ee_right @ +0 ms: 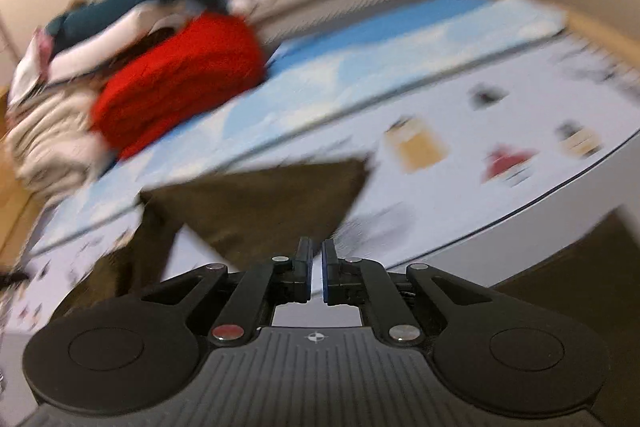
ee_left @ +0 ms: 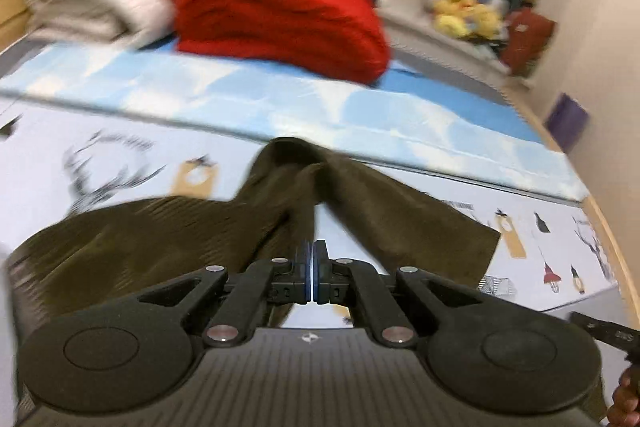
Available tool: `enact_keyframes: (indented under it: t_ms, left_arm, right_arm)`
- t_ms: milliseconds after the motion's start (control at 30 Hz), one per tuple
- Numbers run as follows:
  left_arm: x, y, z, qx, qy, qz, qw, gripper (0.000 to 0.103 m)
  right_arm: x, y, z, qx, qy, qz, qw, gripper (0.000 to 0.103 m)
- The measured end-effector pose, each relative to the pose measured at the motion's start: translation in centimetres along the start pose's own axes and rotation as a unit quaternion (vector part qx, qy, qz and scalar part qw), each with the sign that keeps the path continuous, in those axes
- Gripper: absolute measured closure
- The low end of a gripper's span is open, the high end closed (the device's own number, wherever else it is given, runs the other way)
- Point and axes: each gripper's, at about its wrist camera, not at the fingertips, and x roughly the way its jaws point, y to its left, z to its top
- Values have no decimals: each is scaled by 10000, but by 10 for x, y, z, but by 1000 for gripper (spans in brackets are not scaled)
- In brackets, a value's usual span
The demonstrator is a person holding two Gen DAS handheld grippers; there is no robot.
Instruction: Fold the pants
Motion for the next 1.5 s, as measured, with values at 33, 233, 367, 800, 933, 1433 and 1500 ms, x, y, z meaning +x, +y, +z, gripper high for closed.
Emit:
enact_keyframes:
  t_ms: [33,233,367,800,933,1433,1500]
  left_arm:
    - [18,-2,-3,14,264,74,9996,102]
    - [94,-4,4,-227,615,99,9978,102]
    - [135,10,0,-441,737,137,9962,93]
    - [192,-2,-9,5,501,394,9980,93]
    - [192,0,-11,371,617,295,9970,97]
    - [116,-38,-62,3387,1688,-2484,8917,92]
    - [109,-33,-62,3314,1770,-2776,8842,82]
  right_arm:
    - [14,10,-3,-64,187,64,9998,96]
    - [93,27,-8,441,898,239,9947,62]
    - [137,2,-14,1782,1197,111,9766,58]
    - [146,7,-3,2300,431,-215,9720,91]
    - [89,0,40,2362,-551,60,9701,100]
    - [-29,-95,188,2292,-1872,-1658,9407,82]
    - [-18,-118,164,2548,-1585,-1721,9383,69]
